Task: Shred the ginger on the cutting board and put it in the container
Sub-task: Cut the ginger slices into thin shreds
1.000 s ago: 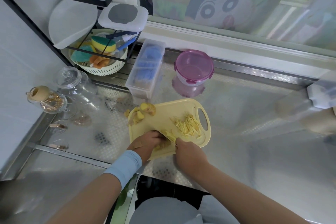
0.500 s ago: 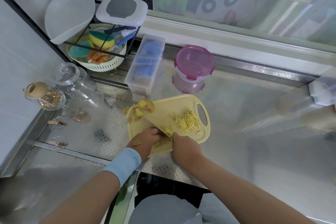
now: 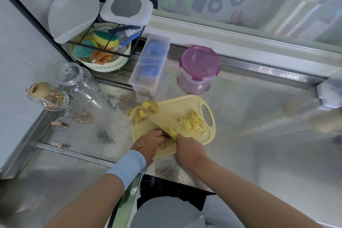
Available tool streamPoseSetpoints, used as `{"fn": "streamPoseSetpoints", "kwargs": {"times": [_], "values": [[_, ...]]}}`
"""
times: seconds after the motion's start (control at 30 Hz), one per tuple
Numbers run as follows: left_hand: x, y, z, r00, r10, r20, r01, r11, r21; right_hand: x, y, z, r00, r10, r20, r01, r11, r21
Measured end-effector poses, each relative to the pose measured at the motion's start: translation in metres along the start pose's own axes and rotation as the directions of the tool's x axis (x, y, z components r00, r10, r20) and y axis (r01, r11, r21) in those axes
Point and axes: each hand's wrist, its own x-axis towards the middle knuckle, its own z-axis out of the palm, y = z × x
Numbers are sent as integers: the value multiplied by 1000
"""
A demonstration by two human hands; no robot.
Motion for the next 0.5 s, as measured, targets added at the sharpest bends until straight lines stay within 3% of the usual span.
{"fn": "streamPoseSetpoints", "kwargs": {"times": [0.2,0.33,0.5], "values": [[0,-3,1,998,57,-16,-57,998,-4,-8,9,4,1000,-6,-19,6,1000,-13],[1,-3,1,1000,-9,-12,8,996,-92,-21,22,8,1000,-6,-15,5,999,-52],[0,-1,1,999,50,1,-50,999,-15,-8,10,3,1000,8,1,-8,1000,-27]]}}
